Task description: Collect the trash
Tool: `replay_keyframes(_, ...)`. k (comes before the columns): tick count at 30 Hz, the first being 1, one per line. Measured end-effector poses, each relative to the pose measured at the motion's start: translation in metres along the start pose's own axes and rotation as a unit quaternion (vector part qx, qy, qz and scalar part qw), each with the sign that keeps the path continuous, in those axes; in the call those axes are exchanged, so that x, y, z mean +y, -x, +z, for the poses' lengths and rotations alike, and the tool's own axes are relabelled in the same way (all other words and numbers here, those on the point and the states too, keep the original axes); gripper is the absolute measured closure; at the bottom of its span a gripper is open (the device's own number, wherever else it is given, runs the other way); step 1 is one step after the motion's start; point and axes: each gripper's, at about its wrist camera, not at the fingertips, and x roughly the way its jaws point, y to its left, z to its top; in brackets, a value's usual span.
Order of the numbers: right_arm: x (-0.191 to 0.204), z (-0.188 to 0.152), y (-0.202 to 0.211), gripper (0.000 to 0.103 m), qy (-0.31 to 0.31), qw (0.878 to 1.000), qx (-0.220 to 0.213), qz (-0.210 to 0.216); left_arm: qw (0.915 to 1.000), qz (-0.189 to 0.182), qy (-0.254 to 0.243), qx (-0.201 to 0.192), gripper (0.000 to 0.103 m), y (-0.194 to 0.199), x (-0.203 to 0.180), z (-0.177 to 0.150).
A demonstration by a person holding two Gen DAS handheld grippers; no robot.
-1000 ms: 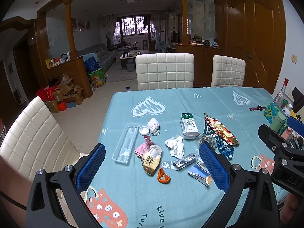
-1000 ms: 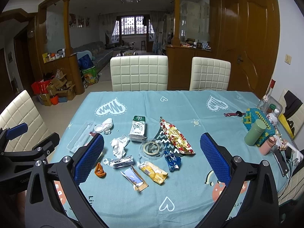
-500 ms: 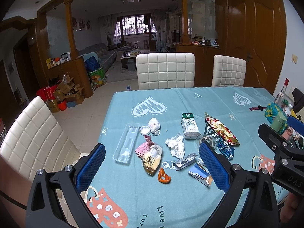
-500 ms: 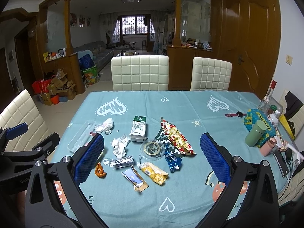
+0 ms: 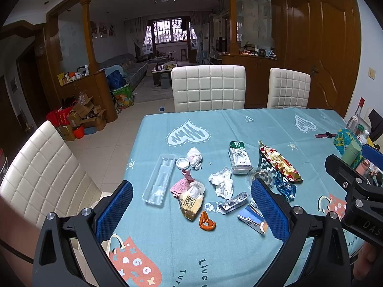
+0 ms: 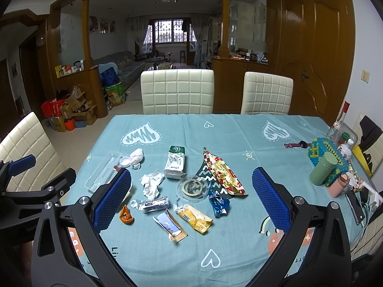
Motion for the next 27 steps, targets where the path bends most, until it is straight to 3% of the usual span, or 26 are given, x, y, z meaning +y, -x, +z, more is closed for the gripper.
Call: replay_keyframes(27,-0.002,-0.008,-0.028,0.003,0.001,1.0,0.024,0.019,0.9996,0.022,0.001,0.017,0.006,-0.032,0.008,-0.005)
